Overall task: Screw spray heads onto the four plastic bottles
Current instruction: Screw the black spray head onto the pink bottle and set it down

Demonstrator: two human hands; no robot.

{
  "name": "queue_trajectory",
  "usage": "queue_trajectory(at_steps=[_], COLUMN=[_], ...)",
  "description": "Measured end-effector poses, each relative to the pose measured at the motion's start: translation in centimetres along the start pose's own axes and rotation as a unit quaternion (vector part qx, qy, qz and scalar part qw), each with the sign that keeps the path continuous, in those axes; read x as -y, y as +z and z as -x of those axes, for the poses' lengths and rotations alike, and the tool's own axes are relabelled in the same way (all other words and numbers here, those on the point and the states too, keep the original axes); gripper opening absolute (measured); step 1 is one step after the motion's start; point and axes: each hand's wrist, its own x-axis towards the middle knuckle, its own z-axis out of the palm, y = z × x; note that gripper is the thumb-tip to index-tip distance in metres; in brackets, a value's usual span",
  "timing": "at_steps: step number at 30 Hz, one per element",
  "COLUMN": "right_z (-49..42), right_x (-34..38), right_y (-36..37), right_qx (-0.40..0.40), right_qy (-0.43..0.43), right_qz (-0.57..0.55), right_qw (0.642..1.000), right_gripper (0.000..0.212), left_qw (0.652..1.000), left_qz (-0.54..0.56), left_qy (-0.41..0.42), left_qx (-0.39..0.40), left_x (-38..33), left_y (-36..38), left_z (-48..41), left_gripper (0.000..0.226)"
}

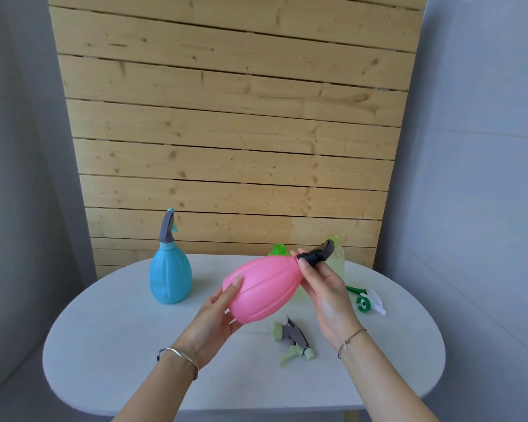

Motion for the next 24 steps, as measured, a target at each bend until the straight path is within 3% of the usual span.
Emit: queue_trajectory(at_steps=[3, 7, 12, 19, 24], right_z=[0.2, 0.5, 0.5, 1.0, 1.0], right_x=[0.2, 0.3, 0.4, 0.1, 0.0], right_y=[0.3, 0.6, 0.9, 2.4, 3.2], right_qx=[0.002, 0.028, 0.022, -0.037, -0.050], right_qy=[-0.011, -0.018, -0.026, -0.050, -0.049], right_qz=[0.011, 0.042, 0.050, 0.026, 0.040], right_qw=[1.000, 0.999, 0.998, 0.998, 0.997], right_gripper=[0.046, 0.038, 0.024, 0.012, 0.010], left_qw=[1.000, 0.995, 0.995, 0.984, 0.981], left_qz=[0.008, -0.012, -0.099, -0.133, -0.132], left_qy=[-0.023, -0.079, -0.013, 0.095, 0.114], left_qx=[0.019, 0.056, -0.007, -0.070, -0.086], left_x=[-0.2, 0.5, 0.4, -0.5, -1.1], left_y=[-0.1, 0.3, 0.6, 1.2, 0.9], left_z=[0.0, 0.1, 0.3, 1.0, 1.5], left_gripper=[0.064, 0.053, 0.069, 0.073, 0.067])
